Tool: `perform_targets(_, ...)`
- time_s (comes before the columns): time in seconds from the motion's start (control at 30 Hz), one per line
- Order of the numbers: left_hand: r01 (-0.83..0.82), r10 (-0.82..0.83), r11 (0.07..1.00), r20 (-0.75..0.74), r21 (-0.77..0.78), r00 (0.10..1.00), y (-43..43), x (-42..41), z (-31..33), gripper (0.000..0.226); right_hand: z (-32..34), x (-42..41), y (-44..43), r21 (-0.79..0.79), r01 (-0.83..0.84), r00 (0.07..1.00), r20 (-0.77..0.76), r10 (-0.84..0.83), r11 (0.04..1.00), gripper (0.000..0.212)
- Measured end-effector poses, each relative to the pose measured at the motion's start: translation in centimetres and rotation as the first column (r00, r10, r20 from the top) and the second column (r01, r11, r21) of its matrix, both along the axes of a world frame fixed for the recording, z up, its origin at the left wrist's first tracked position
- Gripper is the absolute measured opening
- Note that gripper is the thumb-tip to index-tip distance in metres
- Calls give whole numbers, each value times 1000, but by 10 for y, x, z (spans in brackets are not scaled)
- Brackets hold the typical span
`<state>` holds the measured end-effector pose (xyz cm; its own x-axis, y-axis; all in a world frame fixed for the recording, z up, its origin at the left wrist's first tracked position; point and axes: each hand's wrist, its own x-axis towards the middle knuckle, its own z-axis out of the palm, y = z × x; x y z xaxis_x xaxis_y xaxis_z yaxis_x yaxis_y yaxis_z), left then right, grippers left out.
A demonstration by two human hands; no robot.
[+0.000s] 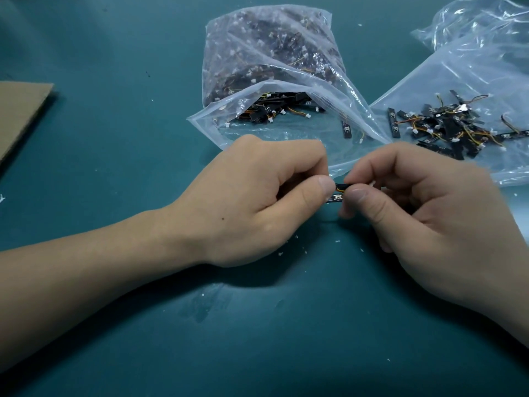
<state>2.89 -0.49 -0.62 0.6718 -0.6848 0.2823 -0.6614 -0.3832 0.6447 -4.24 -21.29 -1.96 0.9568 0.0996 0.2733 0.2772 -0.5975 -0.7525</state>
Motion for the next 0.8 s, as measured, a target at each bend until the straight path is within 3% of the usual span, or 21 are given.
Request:
perform_targets(0.27,0,0,1000,-2,19,1000,1,2,-1,24,0,0,3,-16,9,1000,2,-9,1000,17)
perform_targets(0.4,3,-3,1000,1,14,1000,1,2,-1,24,1,0,2,-80,-16,1000,21,18,997,6)
perform_targets(0.6,15,-15,999,17,40,1000,0,1,-1,24,3,0,1,-176,-26,999,40,34,984,12)
perform_targets(0.7,-5,5,1000,11,10,1000,0,1,-1,26,3,-1,1,-105,-12,999,42,17,994,9)
perform_targets(0.8,-31,31,1000,0,-2,1000,-1,1,0,28,3,-3,2,-26,-8,1000,15,8,1000,19)
